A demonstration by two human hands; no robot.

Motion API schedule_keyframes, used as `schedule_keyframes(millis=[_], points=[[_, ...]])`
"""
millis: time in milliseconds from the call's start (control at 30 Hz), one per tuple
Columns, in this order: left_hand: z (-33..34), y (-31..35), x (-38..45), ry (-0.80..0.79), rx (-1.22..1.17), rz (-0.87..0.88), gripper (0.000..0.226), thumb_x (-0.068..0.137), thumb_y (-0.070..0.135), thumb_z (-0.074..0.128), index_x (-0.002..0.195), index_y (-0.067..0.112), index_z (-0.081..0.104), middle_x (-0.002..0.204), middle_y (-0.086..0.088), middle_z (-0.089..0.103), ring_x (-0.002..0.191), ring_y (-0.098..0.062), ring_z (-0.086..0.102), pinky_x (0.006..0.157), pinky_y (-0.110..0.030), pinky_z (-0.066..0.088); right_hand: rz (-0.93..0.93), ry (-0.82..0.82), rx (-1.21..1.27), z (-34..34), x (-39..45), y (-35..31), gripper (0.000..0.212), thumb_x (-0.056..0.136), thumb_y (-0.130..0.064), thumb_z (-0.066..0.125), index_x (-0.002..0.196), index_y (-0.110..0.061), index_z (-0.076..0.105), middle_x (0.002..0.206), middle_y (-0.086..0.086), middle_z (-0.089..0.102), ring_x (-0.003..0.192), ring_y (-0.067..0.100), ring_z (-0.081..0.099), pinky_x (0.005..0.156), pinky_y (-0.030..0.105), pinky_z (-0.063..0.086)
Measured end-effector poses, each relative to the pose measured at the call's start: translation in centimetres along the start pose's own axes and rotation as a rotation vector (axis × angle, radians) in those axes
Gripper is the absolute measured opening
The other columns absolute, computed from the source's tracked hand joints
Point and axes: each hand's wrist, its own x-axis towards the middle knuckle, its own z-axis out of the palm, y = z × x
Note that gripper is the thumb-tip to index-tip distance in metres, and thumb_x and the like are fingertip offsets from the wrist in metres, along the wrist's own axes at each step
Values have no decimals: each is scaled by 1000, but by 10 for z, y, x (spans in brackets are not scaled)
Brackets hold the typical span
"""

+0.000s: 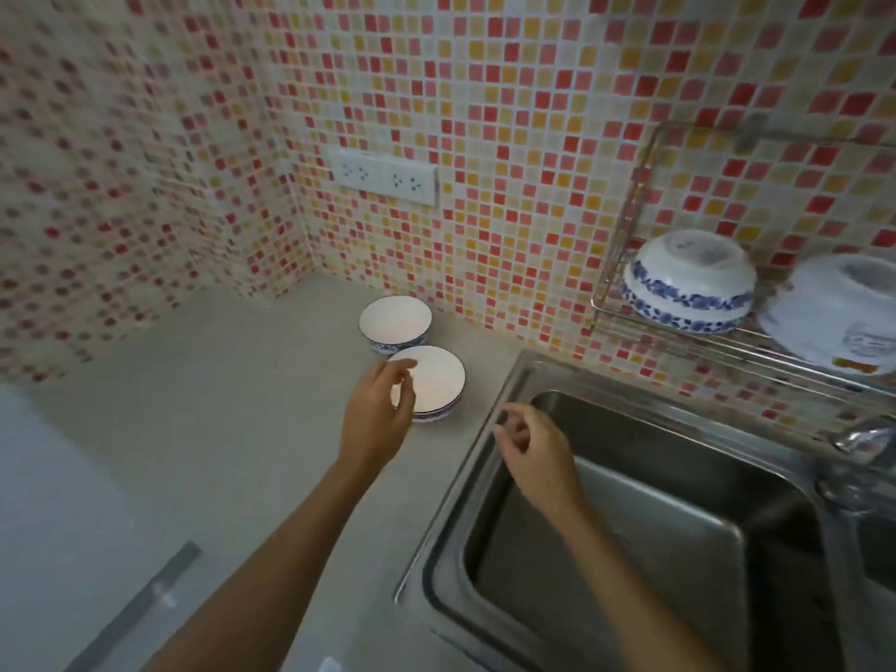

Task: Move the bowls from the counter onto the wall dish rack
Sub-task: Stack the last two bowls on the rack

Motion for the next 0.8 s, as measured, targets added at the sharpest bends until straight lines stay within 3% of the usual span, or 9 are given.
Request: schedule_keyframes(millis=[100,233,300,367,400,433,533,700,800], points=[[-3,-42,8,-44,-46,-163,26,92,16,52,117,11,59,112,-8,59,99,-23,60,83,-35,49,303,-98,100,44,28,-4,45,87,-39,65,126,-20,54,104,3,63,94,20,62,87,36,51],[10,-79,34,-227,-135,-446,43,93,20,54,133,6,47,134,-17,48,119,-30,51,101,-38,40,573,-67,273,91,65,5,61,80,-48,69,131,-19,50,117,7,61,105,30,63,90,48,53],[18,-92,47,-363,-204,-598,48,95,26,51,138,7,42,139,-15,44,128,-30,43,106,-37,33,667,-35,377,110,84,8,63,79,-49,69,130,-20,48,123,6,60,101,30,64,75,44,57],[27,-105,58,-448,-301,-690,34,96,28,47,125,9,49,123,-10,50,116,-27,48,98,-38,37,777,6,552,124,99,4,57,85,-38,68,134,-19,44,123,5,56,92,27,64,59,35,55],[35,-114,64,-465,-340,-720,25,96,28,45,113,11,51,114,-8,52,106,-26,49,92,-39,41,816,17,614,130,104,6,57,88,-34,67,137,-18,42,124,5,55,92,28,65,59,35,56],[44,-123,69,-461,-385,-755,25,94,31,44,108,11,51,111,-7,54,102,-25,51,92,-41,44,839,25,632,136,108,9,57,89,-32,65,139,-18,41,127,6,55,95,29,66,61,37,57],[68,-147,77,-469,-485,-830,46,86,41,40,121,12,49,124,-10,56,108,-25,55,98,-50,47,857,12,620,147,112,16,49,93,-28,56,138,-17,44,132,7,55,100,34,65,64,40,58],[68,-123,72,-480,-600,-880,40,101,23,31,140,22,29,121,-1,41,109,-25,45,88,-47,51,799,36,610,151,105,11,38,91,-12,44,127,-15,54,126,10,58,96,37,67,60,39,59],[71,-124,66,-514,-572,-811,44,99,16,29,141,26,29,132,-3,42,116,-28,45,83,-50,54,765,92,644,146,87,12,36,91,-10,45,126,-14,54,123,12,59,91,35,68,59,37,60]])
